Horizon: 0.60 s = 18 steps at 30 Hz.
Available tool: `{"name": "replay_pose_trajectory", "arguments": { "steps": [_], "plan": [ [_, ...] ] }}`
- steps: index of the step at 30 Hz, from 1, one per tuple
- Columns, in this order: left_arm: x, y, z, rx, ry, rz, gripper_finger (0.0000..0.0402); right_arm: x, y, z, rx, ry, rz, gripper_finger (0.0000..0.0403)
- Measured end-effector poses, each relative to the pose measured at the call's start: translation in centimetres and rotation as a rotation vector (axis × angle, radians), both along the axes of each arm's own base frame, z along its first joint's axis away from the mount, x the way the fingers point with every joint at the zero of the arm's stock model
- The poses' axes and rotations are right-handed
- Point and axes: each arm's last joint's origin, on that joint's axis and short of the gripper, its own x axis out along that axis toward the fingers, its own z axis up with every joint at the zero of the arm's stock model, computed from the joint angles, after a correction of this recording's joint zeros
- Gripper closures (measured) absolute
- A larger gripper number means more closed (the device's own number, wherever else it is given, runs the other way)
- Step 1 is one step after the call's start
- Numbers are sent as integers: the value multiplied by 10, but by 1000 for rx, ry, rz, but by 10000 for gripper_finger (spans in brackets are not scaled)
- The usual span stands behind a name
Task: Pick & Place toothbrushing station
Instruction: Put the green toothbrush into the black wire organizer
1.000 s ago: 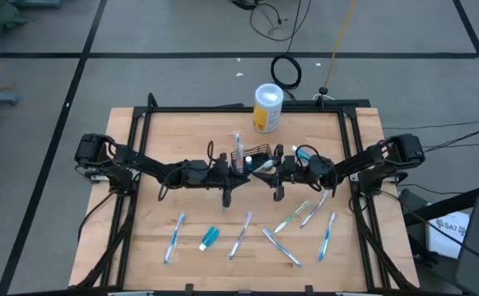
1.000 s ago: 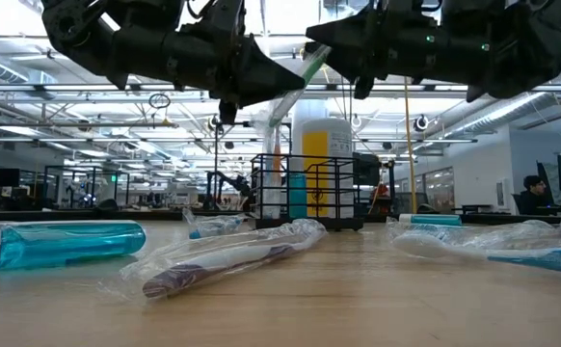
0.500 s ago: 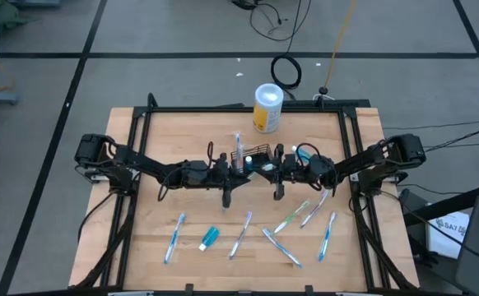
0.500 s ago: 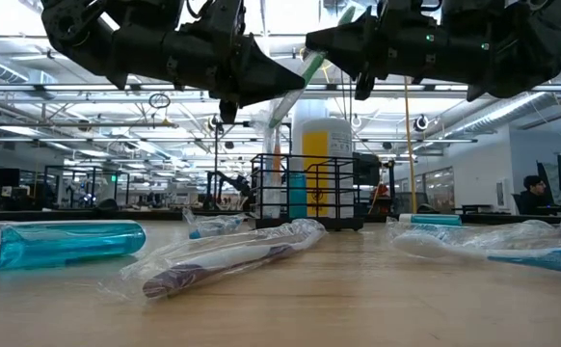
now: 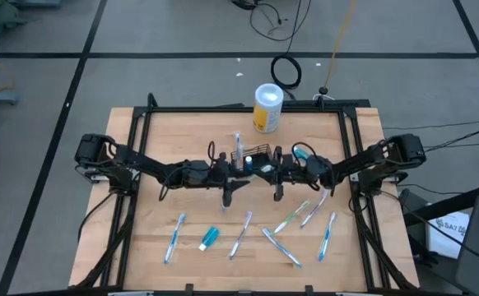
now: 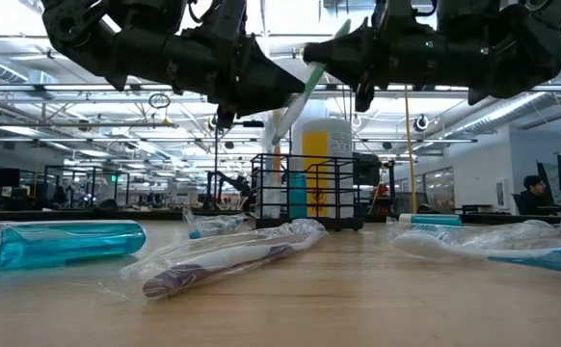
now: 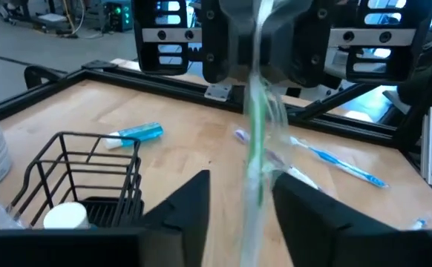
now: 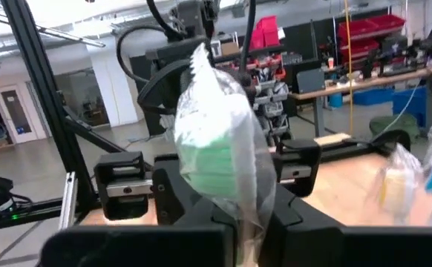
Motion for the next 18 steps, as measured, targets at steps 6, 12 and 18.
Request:
{"name": "replay_pose_trajectory", "arguments": {
  "steps": [6,12,18],
  "plan": [
    [0,0,-1,-22,6,0,202,-13,-9,7,-11,172,-36,397],
    [0,0,-1,-21,10,-4,195,-41,-20,38,-53,195,-83,397],
    [0,0,-1,-16,12,-4,195,-68,-43,71,-95,198,-201,397]
  ]
}}
